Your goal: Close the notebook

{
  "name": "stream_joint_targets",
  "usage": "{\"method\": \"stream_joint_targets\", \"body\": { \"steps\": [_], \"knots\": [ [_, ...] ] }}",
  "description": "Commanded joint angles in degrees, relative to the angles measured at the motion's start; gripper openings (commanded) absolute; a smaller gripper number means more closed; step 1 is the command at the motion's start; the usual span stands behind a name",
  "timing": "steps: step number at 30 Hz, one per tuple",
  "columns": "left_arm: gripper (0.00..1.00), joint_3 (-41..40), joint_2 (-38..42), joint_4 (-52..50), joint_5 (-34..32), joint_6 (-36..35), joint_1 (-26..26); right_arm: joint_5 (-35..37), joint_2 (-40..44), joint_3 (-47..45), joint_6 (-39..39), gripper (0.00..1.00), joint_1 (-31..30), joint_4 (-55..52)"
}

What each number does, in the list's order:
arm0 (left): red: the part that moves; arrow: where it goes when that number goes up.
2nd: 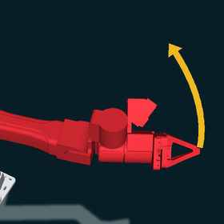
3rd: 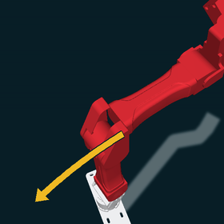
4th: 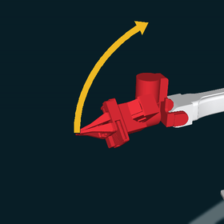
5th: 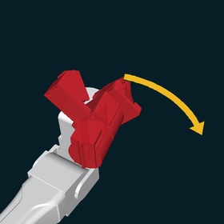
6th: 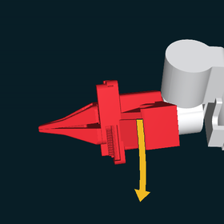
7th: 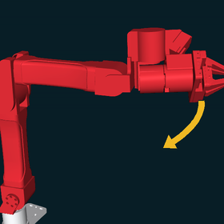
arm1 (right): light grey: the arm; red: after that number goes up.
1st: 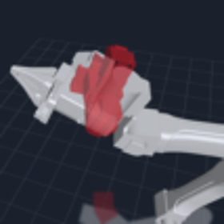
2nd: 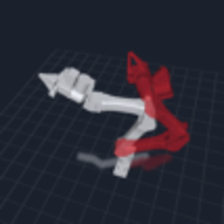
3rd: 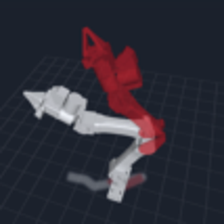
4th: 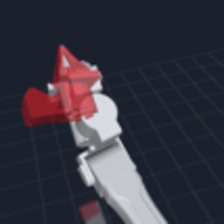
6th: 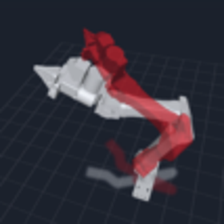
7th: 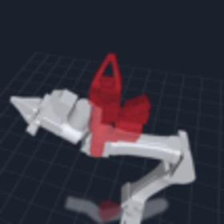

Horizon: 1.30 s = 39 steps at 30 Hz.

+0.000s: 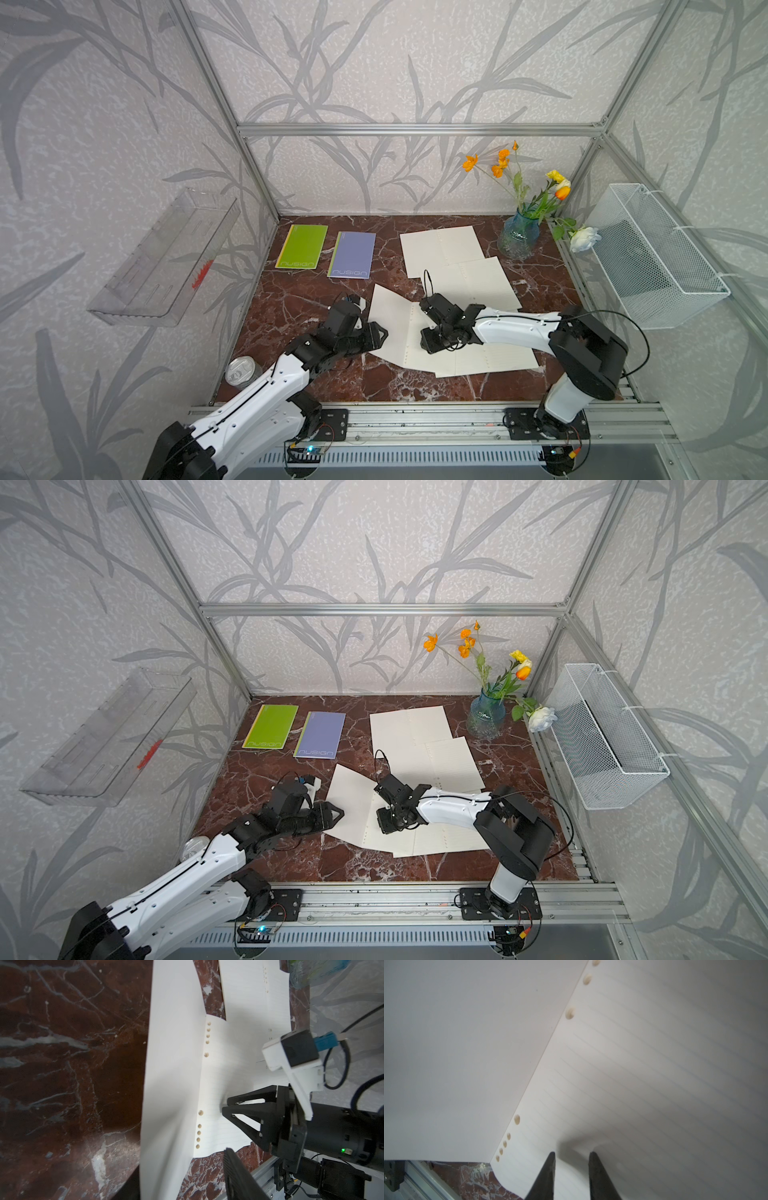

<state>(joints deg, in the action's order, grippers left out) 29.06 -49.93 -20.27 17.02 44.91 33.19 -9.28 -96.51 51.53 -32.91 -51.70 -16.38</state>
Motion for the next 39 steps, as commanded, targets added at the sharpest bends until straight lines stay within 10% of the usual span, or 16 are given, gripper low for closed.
{"method": "stream_joint_targets", "body": {
  "steps": [1, 22, 39],
  "knots": [
    [0.51, 1.45, -0.79, 1.33, 3.6, -1.4, -0.08, 0.55, -1.68, -0.73, 0.56, 0.3, -0.66, -3.46],
    [0.53, 7.95, -5.48, 3.85, 9.76, -2.01, 0.95, 1.86, 4.29, 4.36, 3.59, 0.37, 1.84, -5.0],
    [0.55, 16.29, -18.97, 7.89, 10.82, -3.92, 8.94, 2.88, 24.87, -5.47, 5.31, 0.41, 16.57, -13.18]
  ]
}}
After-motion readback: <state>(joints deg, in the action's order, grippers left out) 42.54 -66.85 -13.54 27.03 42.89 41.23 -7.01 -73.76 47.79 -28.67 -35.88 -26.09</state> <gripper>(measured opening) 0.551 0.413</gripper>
